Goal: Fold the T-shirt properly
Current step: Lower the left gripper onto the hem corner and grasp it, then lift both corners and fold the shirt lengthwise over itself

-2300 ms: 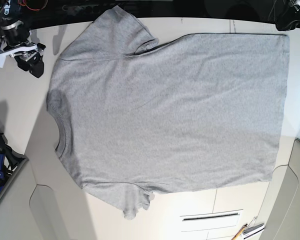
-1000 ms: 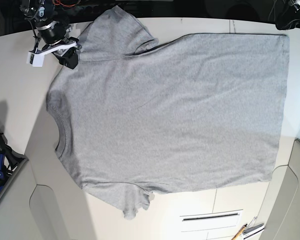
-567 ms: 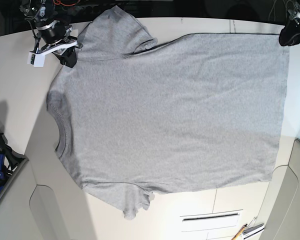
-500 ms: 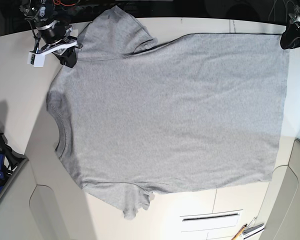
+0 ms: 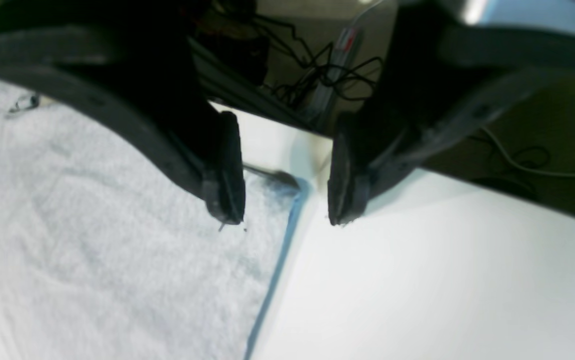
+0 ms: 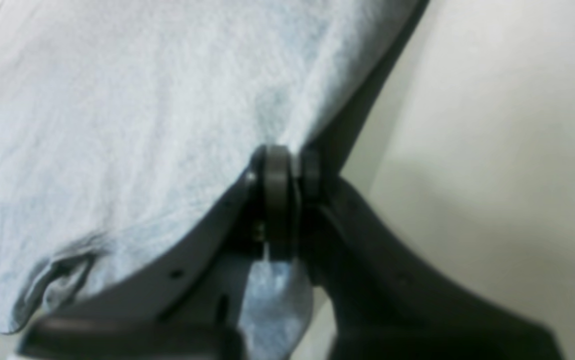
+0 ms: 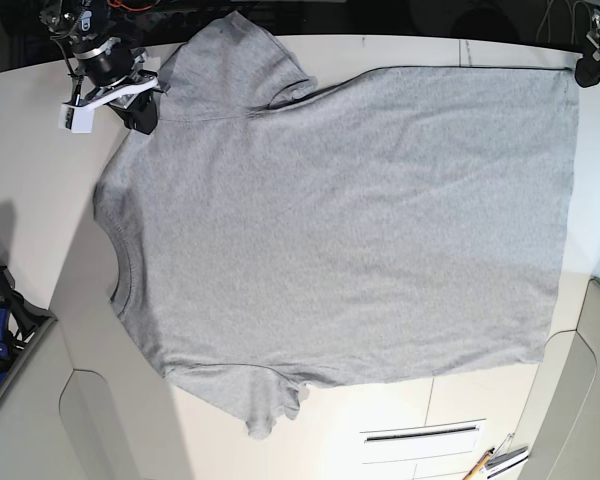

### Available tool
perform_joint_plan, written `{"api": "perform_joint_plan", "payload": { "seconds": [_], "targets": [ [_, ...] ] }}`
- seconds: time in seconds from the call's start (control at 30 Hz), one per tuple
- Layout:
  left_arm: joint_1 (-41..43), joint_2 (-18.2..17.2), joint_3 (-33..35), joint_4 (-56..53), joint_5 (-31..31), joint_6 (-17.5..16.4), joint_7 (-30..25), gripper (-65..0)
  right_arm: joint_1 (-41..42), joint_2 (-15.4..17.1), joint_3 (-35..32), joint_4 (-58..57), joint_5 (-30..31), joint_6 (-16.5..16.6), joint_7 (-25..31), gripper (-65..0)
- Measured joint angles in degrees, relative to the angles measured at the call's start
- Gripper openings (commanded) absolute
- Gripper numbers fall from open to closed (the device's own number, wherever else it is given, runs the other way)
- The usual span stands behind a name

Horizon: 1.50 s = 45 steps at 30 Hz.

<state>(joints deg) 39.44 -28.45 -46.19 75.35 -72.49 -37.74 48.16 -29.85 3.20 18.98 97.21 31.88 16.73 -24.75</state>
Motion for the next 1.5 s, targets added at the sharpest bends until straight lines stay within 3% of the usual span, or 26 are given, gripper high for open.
{"api": "perform_joint_plan", "payload": {
  "seconds": [0.37,0.67,0.8,1.0,1.07,1.2,1.23,1.5],
  "targets": [
    [-4.1,-0.2,0.6,-5.1,-0.5,-0.2,-0.7,-34.5,0.0,0.0,0.0,0.0,0.0,0.0,0.0,-65.0],
    [-6.1,-0.7,8.6,-6.0,-3.1,-1.1,-2.1,-34.5,0.0,0.2,0.0,0.0,0.0,0.0,0.0,-65.0],
    [-6.1,-0.9,9.2,-5.9,-4.9,-1.6,2.0,-34.6,0.0,0.2,0.0,0.0,0.0,0.0,0.0,-65.0],
    [-4.7,-0.9,9.3,-5.7,-5.6,-2.7,3.1,-34.7,0.0,0.2,0.0,0.0,0.0,0.0,0.0,-65.0],
    [-4.7,-1.1,9.3,-5.7,-5.6,-2.6,3.1,-38.4,0.0,0.2,0.0,0.0,0.0,0.0,0.0,-65.0],
    [-4.5,-1.7,7.8,-5.8,-5.0,-2.7,5.0,-62.1,-0.1,0.2,0.0,0.0,-0.5,0.0,0.0,-65.0],
    [-4.3,-1.5,7.1,-5.9,-5.1,-2.6,5.4,-65.0,-0.2,0.2,0.0,0.0,-0.4,0.0,0.0,-65.0],
    [-3.2,-1.2,0.8,-6.0,-5.5,-2.2,6.7,-65.0,-3.7,1.0,0.0,1.1,-0.4,0.7,0.0,-65.0]
  ]
}}
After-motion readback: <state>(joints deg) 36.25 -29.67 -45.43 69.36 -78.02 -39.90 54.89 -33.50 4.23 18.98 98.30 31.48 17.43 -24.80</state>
